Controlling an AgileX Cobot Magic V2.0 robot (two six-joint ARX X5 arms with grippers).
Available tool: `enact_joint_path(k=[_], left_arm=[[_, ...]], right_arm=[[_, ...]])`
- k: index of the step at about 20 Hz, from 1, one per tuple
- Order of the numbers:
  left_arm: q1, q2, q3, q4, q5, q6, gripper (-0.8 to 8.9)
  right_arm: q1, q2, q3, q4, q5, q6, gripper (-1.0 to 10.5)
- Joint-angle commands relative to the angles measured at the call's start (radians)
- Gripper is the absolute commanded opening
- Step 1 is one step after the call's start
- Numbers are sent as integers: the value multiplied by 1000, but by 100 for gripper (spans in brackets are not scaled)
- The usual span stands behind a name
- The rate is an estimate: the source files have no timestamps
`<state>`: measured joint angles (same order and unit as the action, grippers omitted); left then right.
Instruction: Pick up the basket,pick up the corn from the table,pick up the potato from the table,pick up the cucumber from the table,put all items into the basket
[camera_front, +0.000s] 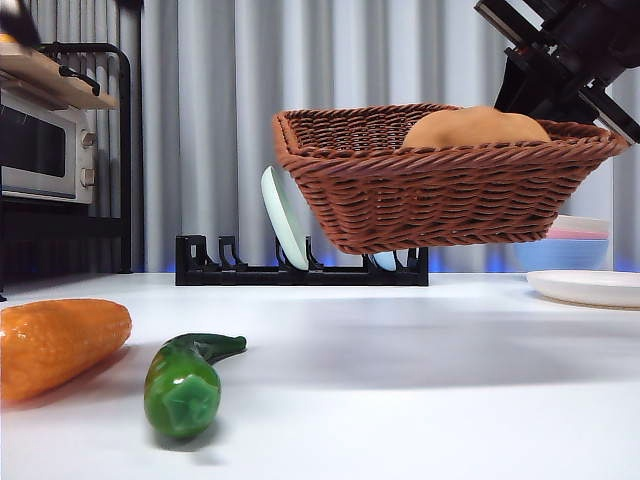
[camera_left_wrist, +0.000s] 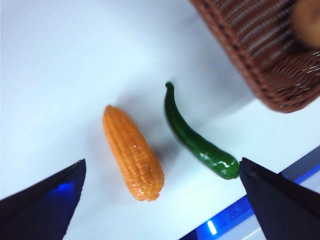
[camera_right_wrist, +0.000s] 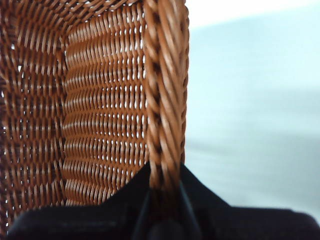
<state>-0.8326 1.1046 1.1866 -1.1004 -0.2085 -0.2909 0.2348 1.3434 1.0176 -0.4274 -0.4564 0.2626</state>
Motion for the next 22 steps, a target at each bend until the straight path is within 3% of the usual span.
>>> enact_joint_path(k=[1, 7, 12, 18, 19, 21, 22], left_arm=[[11, 3, -130, 83, 0, -35, 601], [135, 42, -373, 340, 1, -80, 596], [252, 163, -401, 459, 143, -18, 596], [285, 321, -401, 495, 143, 8, 585], [285, 330, -401, 497, 141, 8, 490], [282, 330, -401, 502, 134, 22, 92], [282, 326, -401, 500, 134, 34, -8]], right_arm=[[-8, 1, 3, 14, -16, -5, -7], [-19, 1, 3, 7, -16, -26, -7], [-19, 1, 3, 7, -16, -30, -7], [-19, 1, 3, 2, -16, -33, -7], [-19, 1, 3, -1, -16, -35, -7], [-19, 1, 3, -1, -16, -35, -7], [-20, 1, 3, -1, -16, -35, -7]])
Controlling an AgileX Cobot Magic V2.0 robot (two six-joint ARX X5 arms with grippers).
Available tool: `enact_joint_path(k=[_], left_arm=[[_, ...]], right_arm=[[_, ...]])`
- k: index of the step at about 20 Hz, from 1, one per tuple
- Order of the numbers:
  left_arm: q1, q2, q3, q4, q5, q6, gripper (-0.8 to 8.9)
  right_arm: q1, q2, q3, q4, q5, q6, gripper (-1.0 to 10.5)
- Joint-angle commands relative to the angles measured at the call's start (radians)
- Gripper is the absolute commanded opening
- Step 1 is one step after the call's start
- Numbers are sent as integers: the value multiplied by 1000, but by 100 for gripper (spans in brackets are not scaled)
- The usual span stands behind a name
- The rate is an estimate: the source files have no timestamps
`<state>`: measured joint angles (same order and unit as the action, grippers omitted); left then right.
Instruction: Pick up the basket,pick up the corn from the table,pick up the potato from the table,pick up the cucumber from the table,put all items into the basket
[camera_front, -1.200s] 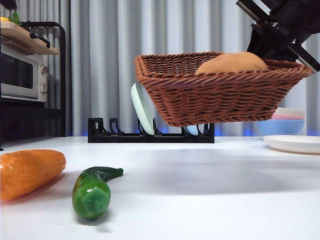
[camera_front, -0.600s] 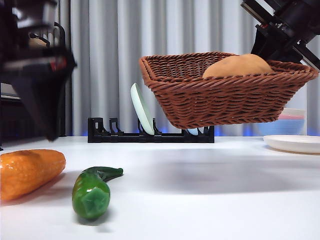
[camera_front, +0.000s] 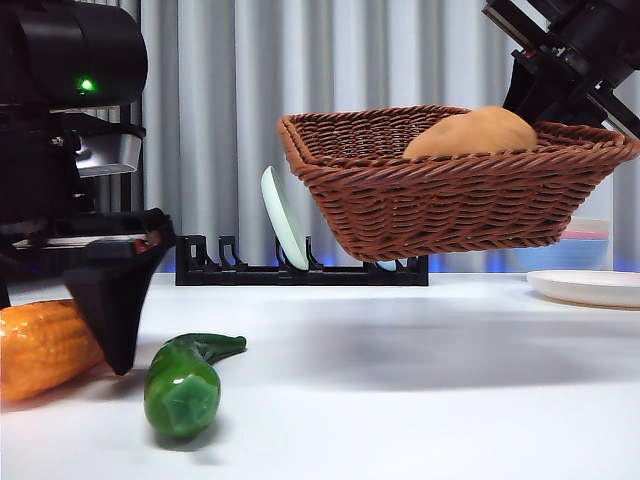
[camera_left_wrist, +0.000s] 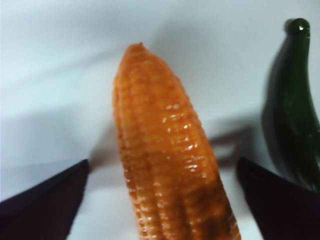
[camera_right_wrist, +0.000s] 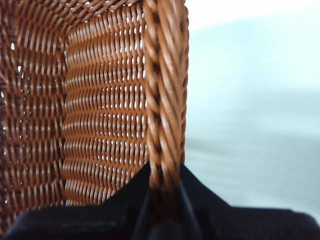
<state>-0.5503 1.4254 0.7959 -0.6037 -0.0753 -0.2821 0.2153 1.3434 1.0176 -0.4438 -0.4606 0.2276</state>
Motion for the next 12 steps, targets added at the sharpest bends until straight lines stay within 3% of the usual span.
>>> enact_joint_path(k=[1, 5, 7, 9, 12], left_arm=[[0, -1, -10, -2, 2, 38, -8], [-10, -140, -10, -58, 56, 43, -8], [-26, -283, 4, -72, 124, 5, -8], [-49, -415, 63, -69, 190, -19, -8], [-101, -477, 241, 16, 180, -44, -8]], right_arm=[[0, 1, 3, 15, -11, 0, -7], [0, 1, 3, 15, -11, 0, -7], [0, 1, 3, 16, -11, 0, -7], [2, 1, 3, 16, -9, 0, -7], [4, 1, 3, 17, -8, 0, -7]])
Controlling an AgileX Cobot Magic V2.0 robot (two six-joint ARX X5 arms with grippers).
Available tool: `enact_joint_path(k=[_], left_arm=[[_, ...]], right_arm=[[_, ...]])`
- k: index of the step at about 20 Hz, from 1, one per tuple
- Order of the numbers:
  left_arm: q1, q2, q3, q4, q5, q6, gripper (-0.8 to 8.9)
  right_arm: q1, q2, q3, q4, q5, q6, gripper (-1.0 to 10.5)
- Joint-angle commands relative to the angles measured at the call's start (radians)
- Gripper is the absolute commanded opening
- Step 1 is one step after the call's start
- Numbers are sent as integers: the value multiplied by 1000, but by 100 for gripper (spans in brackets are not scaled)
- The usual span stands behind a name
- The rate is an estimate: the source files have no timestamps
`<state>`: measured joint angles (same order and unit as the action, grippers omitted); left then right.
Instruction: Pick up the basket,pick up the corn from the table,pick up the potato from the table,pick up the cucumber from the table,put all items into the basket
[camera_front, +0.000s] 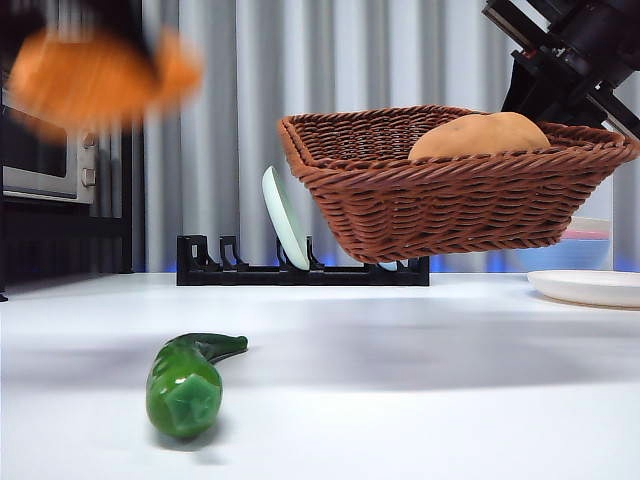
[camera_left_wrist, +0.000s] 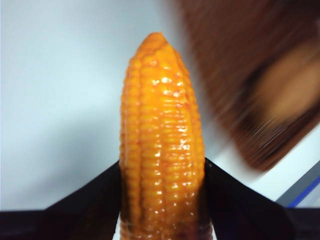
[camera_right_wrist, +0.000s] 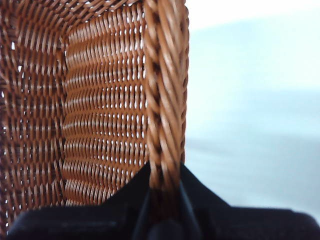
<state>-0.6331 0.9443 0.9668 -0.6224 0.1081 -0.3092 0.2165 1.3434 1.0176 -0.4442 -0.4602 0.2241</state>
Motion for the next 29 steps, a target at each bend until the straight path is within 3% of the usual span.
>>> enact_joint_path(k=[1, 7, 10, 13, 14, 15, 16, 17, 21, 25, 29], left_arm=[[-34, 26, 132, 69, -7, 4, -8], [-79, 323, 381, 97, -78, 104, -8], [-106, 478, 397, 135, -82, 160, -8], [-117, 582, 397, 143, -85, 164, -7], [-123, 602, 397, 143, -85, 187, 25], [-127, 615, 397, 142, -89, 190, 174], [-127, 617, 397, 142, -98, 189, 416], [-130, 617, 397, 143, -110, 185, 586], [-136, 615, 434, 106, -100, 170, 598], [-159, 589, 613, -116, -80, 206, 598], [-175, 445, 724, -374, -77, 211, 597]], right_arm=[[3, 1, 3, 17, -10, 5, -7], [26, 1, 3, 16, -13, 18, -7], [51, 1, 3, 16, -12, 22, -7], [69, 1, 3, 16, -12, 22, -7], [68, 1, 3, 16, -12, 22, -7], [68, 1, 3, 16, -12, 22, -7], [68, 1, 3, 15, -12, 22, -7], [68, 1, 3, 15, -12, 22, -7], [68, 1, 3, 15, -11, 22, -7], [68, 1, 3, 14, -11, 21, -7], [44, 1, 3, 16, -5, 10, -7]])
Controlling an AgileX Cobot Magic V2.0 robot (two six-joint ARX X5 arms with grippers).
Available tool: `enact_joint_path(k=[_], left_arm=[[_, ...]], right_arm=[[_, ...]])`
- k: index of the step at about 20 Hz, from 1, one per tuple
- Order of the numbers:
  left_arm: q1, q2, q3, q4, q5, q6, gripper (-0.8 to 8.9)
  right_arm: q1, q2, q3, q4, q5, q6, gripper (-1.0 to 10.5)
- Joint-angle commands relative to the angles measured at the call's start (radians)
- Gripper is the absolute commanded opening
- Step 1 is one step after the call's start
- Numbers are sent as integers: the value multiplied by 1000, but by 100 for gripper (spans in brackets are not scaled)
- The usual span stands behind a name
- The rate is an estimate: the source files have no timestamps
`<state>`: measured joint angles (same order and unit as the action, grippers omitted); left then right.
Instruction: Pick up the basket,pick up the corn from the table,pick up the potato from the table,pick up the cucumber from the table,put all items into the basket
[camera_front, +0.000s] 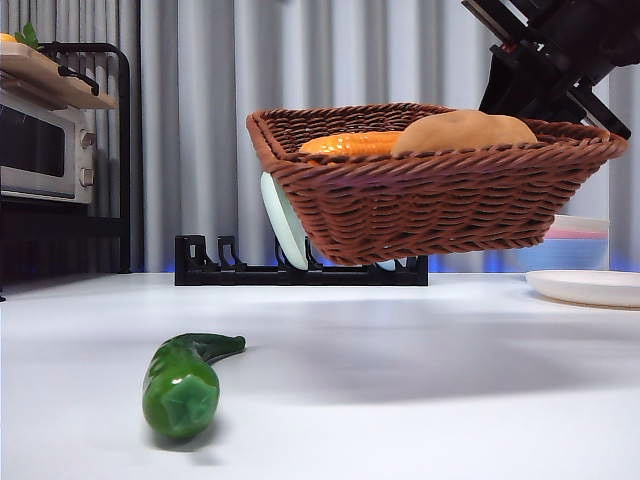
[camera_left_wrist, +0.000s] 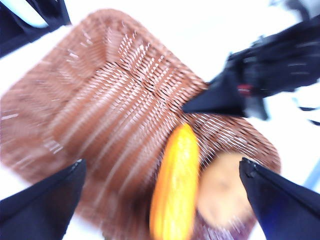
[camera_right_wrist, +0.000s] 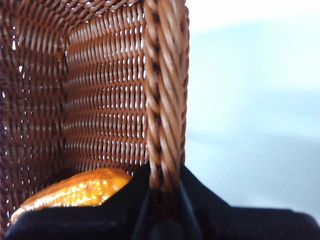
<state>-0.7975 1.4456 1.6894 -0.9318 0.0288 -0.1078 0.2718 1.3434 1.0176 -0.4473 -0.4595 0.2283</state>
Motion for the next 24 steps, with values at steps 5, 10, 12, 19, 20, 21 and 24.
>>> enact_joint_path(k=[5, 10, 12, 19, 20, 21, 24], left_arm=[[-59, -198, -76, -270, -13, -79, 597], [-142, -254, -433, -143, -79, -290, 597], [-145, -247, -582, -34, -93, -356, 597], [-68, -86, -782, 227, -107, -412, 593], [-55, -49, -782, 261, -107, -404, 593], [-43, -16, -782, 293, -106, -388, 592], [-31, 66, -782, 333, -87, -385, 486]], right_arm=[[-71, 1, 3, 29, -7, -2, -7], [-138, 1, 3, 28, -13, -2, -7], [-150, 1, 3, 28, -14, -2, -7], [-155, 1, 3, 28, -13, -2, -6], [-155, 1, 3, 28, -13, -2, -6], [-155, 1, 3, 28, -13, -2, -6], [-155, 1, 3, 28, -14, -2, -6]])
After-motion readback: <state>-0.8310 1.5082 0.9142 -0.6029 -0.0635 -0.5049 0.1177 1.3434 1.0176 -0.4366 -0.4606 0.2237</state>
